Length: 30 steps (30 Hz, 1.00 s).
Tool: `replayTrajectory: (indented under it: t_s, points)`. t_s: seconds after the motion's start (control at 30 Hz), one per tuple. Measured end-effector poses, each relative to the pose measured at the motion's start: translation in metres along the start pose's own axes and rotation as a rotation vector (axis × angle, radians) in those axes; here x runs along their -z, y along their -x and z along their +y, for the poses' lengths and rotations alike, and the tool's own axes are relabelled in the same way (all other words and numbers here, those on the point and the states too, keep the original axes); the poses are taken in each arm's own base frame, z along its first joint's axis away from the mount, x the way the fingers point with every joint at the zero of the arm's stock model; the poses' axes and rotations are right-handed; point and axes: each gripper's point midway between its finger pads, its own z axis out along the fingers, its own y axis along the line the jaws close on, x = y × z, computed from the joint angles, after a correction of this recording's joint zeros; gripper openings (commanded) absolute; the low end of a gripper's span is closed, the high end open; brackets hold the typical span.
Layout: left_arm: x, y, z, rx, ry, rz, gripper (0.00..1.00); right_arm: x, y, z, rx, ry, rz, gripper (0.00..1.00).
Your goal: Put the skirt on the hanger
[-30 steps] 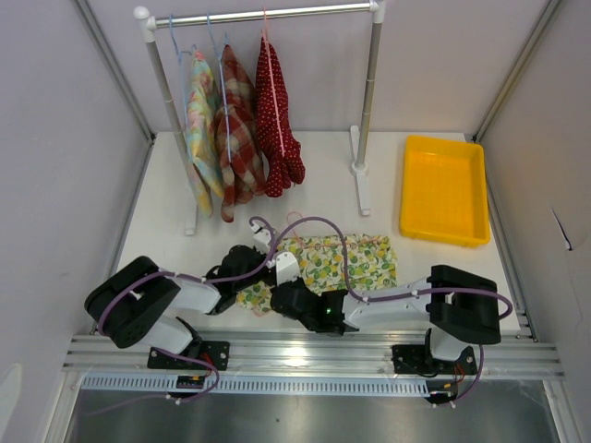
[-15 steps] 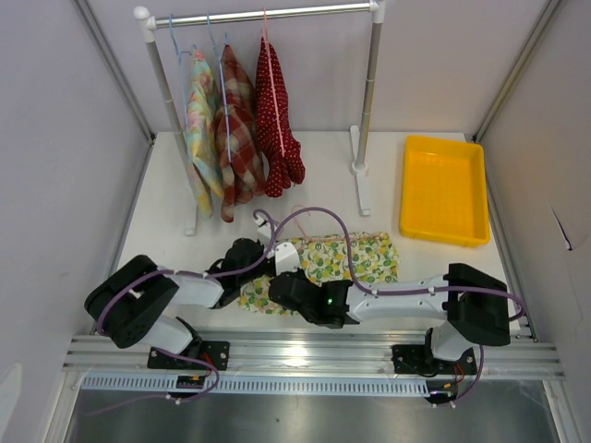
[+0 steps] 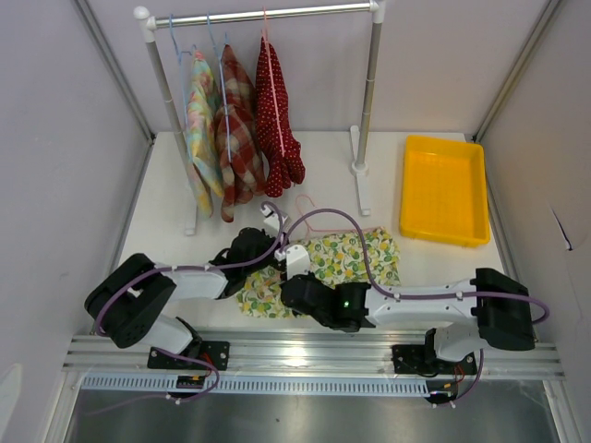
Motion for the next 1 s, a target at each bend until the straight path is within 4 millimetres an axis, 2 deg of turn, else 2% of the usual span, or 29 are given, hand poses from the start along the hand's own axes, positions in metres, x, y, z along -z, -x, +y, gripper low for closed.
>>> replayTrajectory:
  t_s: [0.2,0.47,0.73,0.87,0.9,0.93,1.0]
  points:
    - [-0.001,-0.002,0.006,-0.018,0.033,0.022,0.0,0.021,-0.024,-0.002,-0.009,0.046,0.046,0.15]
    - [0.002,-0.004,0.017,-0.02,0.095,0.029,0.0,0.037,-0.064,0.011,0.002,0.097,0.124,0.15]
    - [0.007,0.007,0.025,-0.021,0.15,-0.004,0.0,0.044,-0.068,0.03,-0.014,0.169,0.135,0.18]
    - [0.008,0.009,0.025,-0.019,0.151,-0.009,0.0,0.041,-0.072,0.04,-0.011,0.205,0.15,0.19]
    - [0.008,0.01,0.024,-0.019,0.15,-0.012,0.0,0.039,-0.076,0.041,-0.005,0.207,0.16,0.23]
    - [0.01,0.011,0.024,-0.019,0.149,-0.016,0.0,0.038,-0.08,0.041,0.0,0.208,0.173,0.33]
    - [0.013,0.014,0.022,-0.02,0.143,-0.03,0.0,0.035,-0.085,0.039,0.006,0.201,0.192,0.47]
